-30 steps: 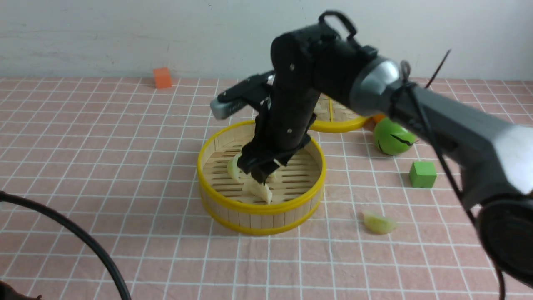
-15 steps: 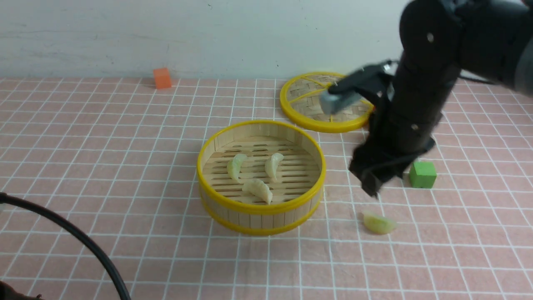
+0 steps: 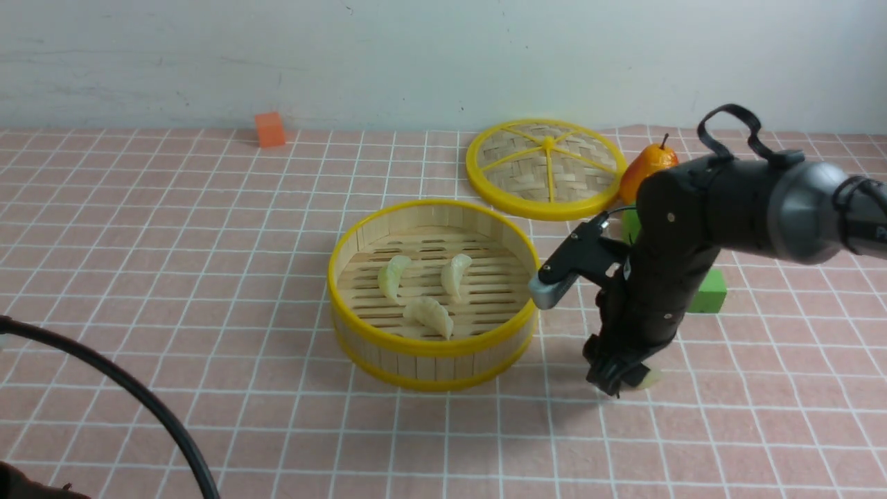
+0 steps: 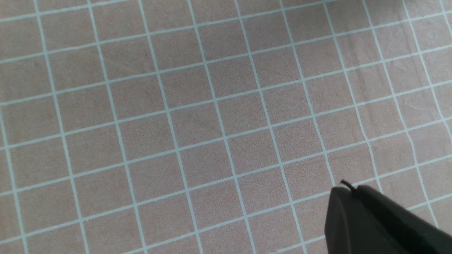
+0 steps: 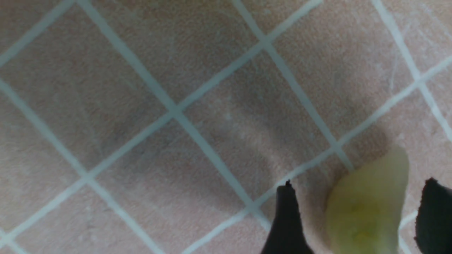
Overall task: Put the dumplings into the steamer on the table with the pink tablecloth.
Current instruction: 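Place the dumpling in the bamboo steamer basket with the right gripper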
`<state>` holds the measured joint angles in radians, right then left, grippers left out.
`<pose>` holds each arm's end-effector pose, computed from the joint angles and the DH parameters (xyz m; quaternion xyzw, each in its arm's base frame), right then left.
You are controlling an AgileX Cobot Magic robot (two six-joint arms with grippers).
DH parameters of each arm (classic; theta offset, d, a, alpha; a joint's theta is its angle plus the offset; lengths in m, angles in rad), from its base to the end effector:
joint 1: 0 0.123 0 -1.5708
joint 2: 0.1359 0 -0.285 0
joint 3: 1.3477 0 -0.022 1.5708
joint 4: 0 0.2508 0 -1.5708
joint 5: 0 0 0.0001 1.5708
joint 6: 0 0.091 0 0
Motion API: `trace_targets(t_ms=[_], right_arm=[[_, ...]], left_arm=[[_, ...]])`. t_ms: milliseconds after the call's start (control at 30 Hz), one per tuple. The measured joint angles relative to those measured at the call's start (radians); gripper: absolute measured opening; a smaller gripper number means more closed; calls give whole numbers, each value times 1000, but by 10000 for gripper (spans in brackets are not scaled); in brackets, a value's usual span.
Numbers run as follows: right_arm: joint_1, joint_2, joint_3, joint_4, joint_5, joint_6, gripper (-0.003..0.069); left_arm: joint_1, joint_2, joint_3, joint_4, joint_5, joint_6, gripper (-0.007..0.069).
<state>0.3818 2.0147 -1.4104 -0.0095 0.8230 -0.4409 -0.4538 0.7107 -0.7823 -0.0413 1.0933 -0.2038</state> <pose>0.3768 0.1506 0.1679 -0.3998 0.9094 -0.0072 0.1149 0.0968 -0.0509 0.3247 0.1151 0.9426 -0.1203 0.2894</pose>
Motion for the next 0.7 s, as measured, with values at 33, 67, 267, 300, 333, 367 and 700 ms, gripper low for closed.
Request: trace_targets(t_ms=[33, 67, 267, 300, 333, 367, 700], right_arm=[[0, 10, 0, -13, 0, 0, 441], [0, 10, -1, -21, -1, 0, 422], [0, 11, -5, -74, 7, 44, 199], [0, 11, -15, -84, 23, 47, 204], [0, 11, -32, -93, 47, 54, 207], [0, 10, -58, -94, 82, 63, 208], [127, -3, -465, 37, 267, 148, 208]], left_arm=[[0, 0, 0, 0, -1, 0, 4], [0, 0, 0, 0, -1, 0, 4], [0, 0, 0, -1, -3, 0, 10], [0, 0, 0, -1, -3, 0, 11], [0, 0, 0, -1, -3, 0, 11], [0, 0, 0, -1, -3, 1, 11], [0, 0, 0, -1, -16, 23, 17]])
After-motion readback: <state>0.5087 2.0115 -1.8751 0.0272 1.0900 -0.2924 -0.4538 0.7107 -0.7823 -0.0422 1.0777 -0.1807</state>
